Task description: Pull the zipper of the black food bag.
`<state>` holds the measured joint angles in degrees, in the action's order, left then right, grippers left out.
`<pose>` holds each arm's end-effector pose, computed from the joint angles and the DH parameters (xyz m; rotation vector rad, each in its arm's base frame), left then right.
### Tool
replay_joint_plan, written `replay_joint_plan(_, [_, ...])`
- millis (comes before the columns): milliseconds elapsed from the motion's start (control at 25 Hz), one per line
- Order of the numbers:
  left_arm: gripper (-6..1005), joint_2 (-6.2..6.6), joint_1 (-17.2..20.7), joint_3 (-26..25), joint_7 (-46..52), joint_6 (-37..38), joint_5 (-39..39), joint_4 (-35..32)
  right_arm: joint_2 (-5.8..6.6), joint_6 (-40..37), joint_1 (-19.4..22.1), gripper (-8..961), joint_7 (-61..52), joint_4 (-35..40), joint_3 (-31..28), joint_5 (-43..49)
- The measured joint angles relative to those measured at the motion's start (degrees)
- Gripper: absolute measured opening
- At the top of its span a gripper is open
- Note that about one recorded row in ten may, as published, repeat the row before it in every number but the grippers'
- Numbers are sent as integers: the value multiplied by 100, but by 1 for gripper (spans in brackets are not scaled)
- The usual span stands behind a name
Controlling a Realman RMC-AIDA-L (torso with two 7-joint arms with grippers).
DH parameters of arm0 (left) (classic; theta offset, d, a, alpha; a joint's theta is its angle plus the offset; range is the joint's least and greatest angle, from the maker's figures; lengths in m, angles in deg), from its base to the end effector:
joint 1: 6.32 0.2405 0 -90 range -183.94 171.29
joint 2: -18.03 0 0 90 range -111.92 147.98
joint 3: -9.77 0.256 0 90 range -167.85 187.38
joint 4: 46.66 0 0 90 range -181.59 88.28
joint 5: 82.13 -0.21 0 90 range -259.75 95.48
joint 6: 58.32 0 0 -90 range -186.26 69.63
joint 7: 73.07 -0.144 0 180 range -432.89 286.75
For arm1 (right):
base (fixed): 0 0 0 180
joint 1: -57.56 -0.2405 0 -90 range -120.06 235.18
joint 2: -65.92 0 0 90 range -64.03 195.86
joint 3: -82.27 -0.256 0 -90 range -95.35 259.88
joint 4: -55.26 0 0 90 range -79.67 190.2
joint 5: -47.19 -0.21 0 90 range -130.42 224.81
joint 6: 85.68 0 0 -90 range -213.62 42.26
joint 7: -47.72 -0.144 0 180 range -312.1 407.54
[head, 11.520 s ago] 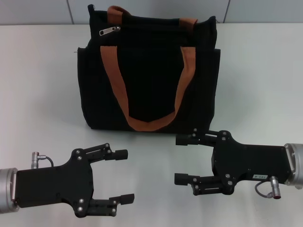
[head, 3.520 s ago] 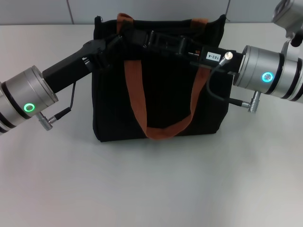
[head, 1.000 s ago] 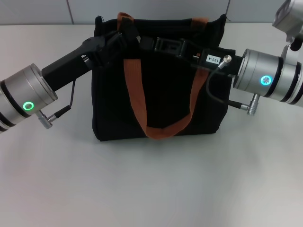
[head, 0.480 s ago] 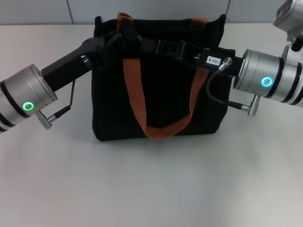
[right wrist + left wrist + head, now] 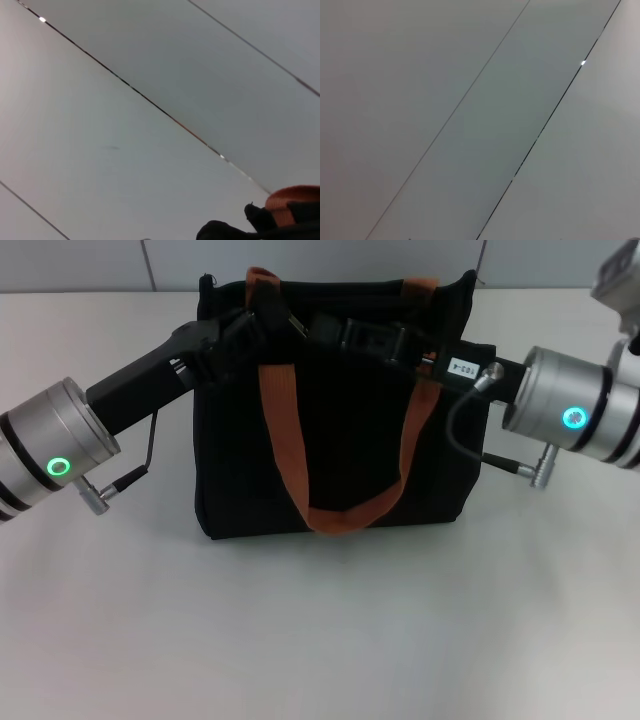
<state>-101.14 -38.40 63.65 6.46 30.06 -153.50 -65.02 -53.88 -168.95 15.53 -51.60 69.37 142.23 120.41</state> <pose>-0.2202 0.3388 -0.0153 -2.3352 -0.9255 -1.4661 0.1731 0.3594 -0.0525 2.4224 -1.3504 -1.3789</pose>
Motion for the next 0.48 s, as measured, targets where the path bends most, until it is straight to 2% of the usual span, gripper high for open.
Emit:
replay_joint_plan(200, [25,0,84,15,-247,-1,0,75,0,-451,365,78,1054,47,-9,-187])
replay_joint_plan(240, [25,0,201,-10,-628,-2,35,137,1,-732,536,86,1697,172,-22,-232])
replay_joint_plan(480, [25,11,507,-27,-1761,23,426,203,15,-925,925,161,2914,835,27,-216])
